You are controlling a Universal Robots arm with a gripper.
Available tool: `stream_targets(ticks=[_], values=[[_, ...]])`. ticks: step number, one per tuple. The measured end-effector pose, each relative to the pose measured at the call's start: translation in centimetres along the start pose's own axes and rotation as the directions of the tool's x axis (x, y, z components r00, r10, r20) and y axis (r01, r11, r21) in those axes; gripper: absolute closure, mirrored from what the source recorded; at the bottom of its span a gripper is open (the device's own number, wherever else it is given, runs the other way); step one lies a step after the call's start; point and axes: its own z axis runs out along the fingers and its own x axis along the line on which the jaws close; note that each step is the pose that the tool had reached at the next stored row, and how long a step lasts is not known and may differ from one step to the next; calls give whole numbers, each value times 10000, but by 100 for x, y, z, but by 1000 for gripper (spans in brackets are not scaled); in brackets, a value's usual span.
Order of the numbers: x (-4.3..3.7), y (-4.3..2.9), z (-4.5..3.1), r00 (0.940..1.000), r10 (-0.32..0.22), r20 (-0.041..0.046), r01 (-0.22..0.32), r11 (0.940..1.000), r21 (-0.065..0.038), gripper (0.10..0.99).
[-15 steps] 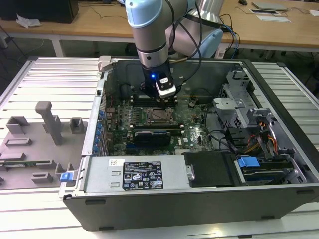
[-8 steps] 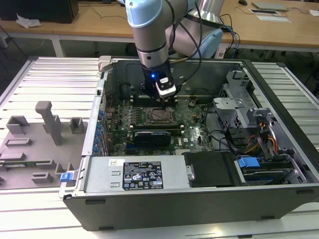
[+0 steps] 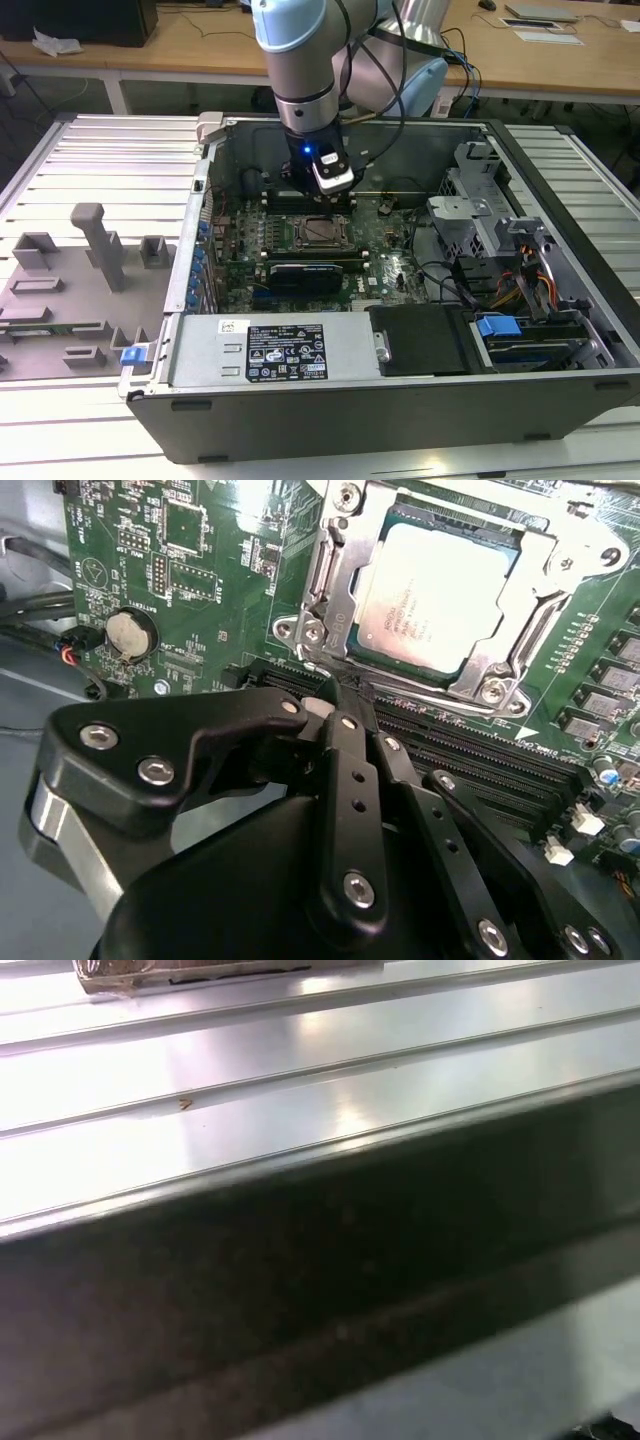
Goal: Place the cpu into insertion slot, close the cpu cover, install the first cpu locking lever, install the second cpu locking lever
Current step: 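Install the first cpu locking lever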
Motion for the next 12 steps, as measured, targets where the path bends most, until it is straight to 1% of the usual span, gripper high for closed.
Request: stream_targets(ticks=[2,7,9,10,12], values=[[-8,5,-38,10000,0,0,0,10000,1,980],[-33,22,-159,10000,0,0,0,10000,1,980],[-38,26,-178,10000,-18,22,18,10000,71,980],[-38,25,-182,10000,-51,56,50,9998,204,980],[-38,26,-182,9999,-104,105,99,9990,431,980]])
